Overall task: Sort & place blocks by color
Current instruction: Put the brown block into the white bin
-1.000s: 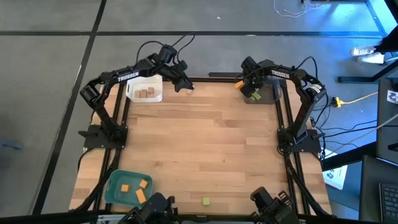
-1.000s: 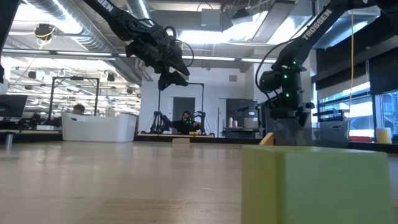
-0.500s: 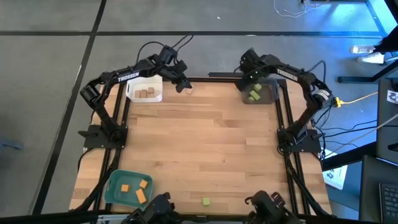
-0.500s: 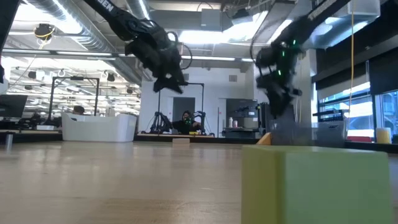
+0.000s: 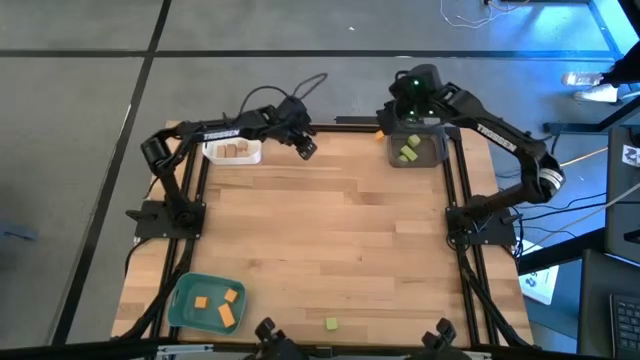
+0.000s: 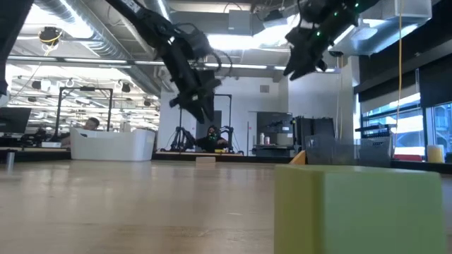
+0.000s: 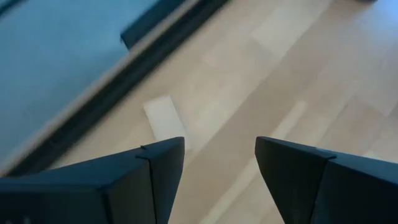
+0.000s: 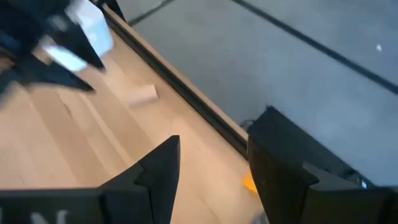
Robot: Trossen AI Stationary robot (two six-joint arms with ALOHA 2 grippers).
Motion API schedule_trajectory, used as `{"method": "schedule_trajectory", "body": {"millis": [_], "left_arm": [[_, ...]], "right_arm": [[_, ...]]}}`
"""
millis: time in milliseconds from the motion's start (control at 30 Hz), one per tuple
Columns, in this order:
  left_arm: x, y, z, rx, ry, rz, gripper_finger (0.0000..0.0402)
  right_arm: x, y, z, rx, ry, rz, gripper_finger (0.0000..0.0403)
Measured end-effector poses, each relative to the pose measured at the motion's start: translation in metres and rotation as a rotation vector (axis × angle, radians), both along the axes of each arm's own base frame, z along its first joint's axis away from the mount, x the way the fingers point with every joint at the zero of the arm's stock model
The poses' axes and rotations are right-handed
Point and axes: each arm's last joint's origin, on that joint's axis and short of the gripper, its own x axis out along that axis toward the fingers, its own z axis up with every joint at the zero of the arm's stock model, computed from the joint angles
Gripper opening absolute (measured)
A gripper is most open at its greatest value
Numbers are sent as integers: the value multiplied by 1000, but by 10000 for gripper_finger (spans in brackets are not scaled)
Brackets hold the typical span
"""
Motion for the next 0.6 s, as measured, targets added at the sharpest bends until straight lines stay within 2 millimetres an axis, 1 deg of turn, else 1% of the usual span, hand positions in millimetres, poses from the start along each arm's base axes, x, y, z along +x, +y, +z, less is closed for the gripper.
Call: {"method": "schedule_trajectory", "body": {"millis": [100,233,333,600], "left_arm": [[6,2,-19,-62,18,47,192],[12,8,-40,-69,47,111,192],[16,12,-48,-38,52,135,192],[16,19,-74,-90,93,140,192]], "right_arm": [[-2,6,9,-32,-32,10,187],[-5,11,15,-46,-48,15,187],[-4,12,15,-43,-46,17,187],[-4,12,14,-27,-57,4,187]]}}
